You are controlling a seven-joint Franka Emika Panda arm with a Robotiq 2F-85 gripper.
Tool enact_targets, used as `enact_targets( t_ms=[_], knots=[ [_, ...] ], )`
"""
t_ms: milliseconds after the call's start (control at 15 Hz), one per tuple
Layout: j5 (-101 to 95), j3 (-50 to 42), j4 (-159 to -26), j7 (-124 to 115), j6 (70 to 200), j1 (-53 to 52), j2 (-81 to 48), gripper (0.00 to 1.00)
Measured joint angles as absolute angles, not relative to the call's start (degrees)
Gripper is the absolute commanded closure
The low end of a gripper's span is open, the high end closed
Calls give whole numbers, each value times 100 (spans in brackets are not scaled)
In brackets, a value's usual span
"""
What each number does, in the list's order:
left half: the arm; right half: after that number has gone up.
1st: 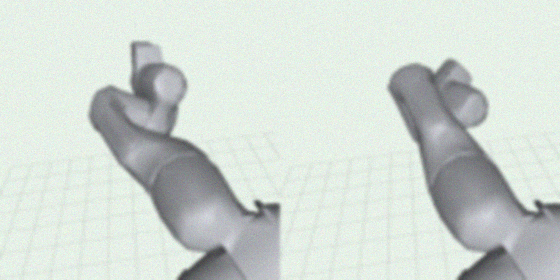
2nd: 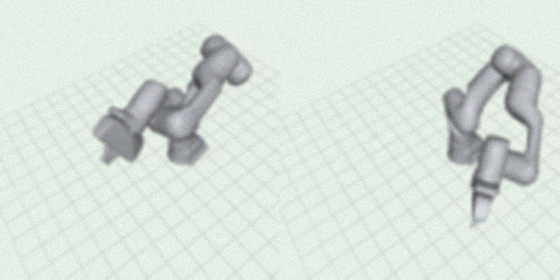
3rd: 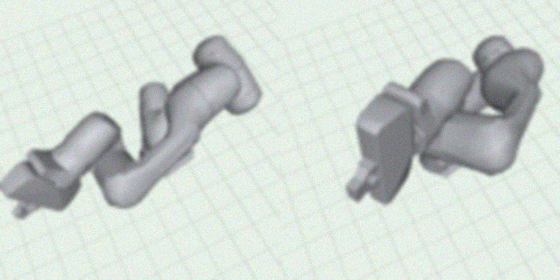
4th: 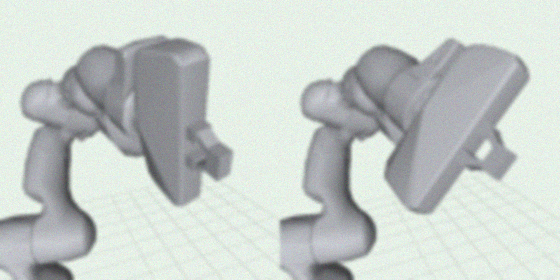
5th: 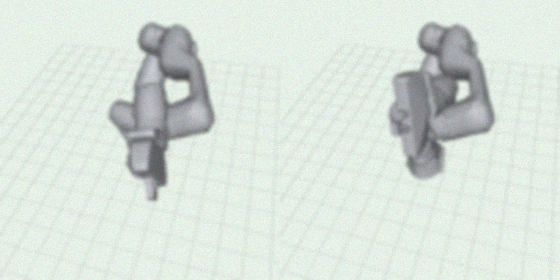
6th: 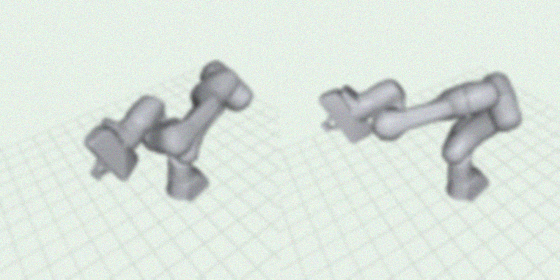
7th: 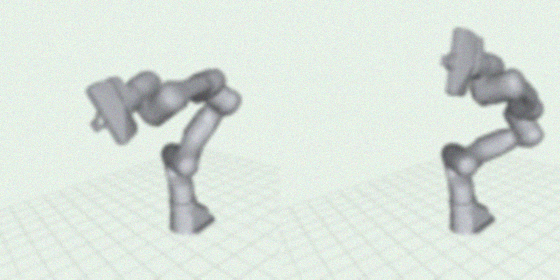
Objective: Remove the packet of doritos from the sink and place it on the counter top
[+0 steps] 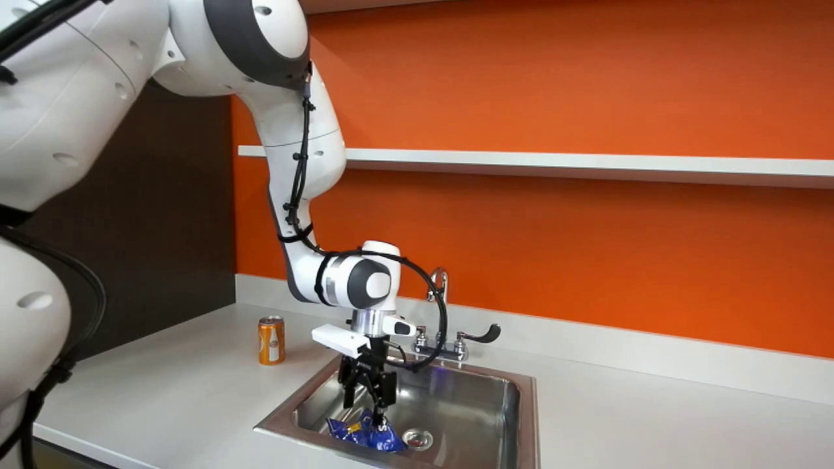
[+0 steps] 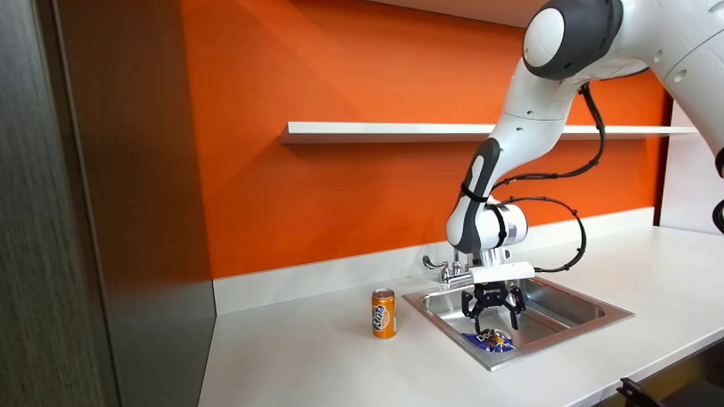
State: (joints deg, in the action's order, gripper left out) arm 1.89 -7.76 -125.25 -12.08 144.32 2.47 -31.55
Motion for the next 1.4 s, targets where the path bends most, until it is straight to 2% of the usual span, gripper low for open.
enact_targets(
  t_ms=[1200, 1267, 1333, 1400],
  knots=[
    [174, -1055, -12120, -1405, 14478, 36, -3773, 0],
    [174, -1059, -12098, -1418, 14478, 27, -3788, 25],
    [174, -1064, -12082, -1427, 14478, 17, -3799, 26],
    [174, -1069, -12070, -1433, 14478, 7, -3808, 35]
  ],
)
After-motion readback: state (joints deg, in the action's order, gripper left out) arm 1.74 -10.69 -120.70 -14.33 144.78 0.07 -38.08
